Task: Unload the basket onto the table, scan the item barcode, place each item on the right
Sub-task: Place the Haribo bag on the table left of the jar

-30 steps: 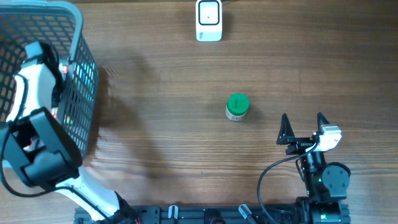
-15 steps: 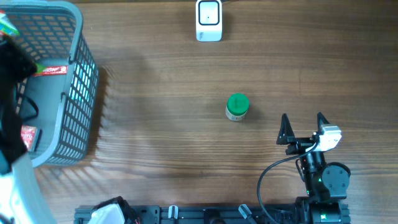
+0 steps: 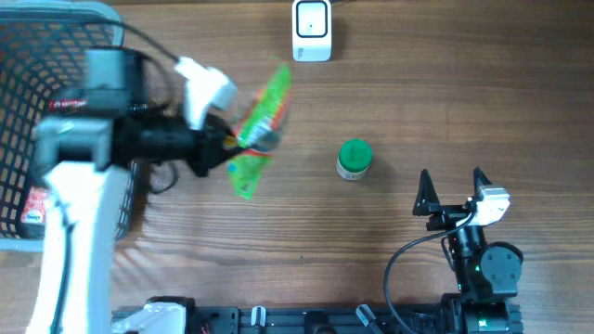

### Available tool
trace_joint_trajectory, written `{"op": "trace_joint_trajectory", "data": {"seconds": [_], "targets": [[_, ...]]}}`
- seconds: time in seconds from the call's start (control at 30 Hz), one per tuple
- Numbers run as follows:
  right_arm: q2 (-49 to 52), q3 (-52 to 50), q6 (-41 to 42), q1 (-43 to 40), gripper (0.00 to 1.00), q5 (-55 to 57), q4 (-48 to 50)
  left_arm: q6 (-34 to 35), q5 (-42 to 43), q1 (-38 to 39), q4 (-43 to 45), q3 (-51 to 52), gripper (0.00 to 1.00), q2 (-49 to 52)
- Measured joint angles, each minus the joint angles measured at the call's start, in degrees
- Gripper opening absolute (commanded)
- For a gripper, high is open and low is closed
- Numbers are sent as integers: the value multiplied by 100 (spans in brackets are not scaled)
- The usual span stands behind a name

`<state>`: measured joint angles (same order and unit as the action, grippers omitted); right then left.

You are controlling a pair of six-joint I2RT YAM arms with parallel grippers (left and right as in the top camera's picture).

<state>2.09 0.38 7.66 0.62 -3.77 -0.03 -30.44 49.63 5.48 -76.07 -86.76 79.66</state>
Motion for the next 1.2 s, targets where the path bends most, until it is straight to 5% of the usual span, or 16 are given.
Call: {"op": "trace_joint_trajectory", "data": {"seconds": [0.23, 0.53, 0.6, 0.67, 0.7, 0.73, 0.93, 1.2], "targets": [[0, 0, 0, 0, 100, 2, 0, -326, 136, 592, 1480, 1593, 4, 1408], [0, 0, 0, 0, 100, 2, -2, 3112, -3744, 748, 2439, 1650, 6, 1816], [0, 0, 0, 0, 100, 0, -2, 3558, -4393, 1012, 2529, 1650, 23, 1816], [0, 0, 0, 0, 100, 2, -2, 3755, -4701, 1370, 2623, 1650, 51, 1816], [0, 0, 0, 0, 100, 0, -2, 3862, -4813, 1633, 2712, 1650, 81, 1816], [0, 0, 0, 0, 100, 2, -2, 3919, -4885, 1827, 2752, 1650, 100, 1816], [0, 0, 0, 0, 100, 2, -2, 4068, -5440, 2516, 2682, 1491, 100, 1792], [0, 0, 0, 0, 100, 2, -2, 4068, -5617, 1539, 1722, -422, 100, 455]]}}
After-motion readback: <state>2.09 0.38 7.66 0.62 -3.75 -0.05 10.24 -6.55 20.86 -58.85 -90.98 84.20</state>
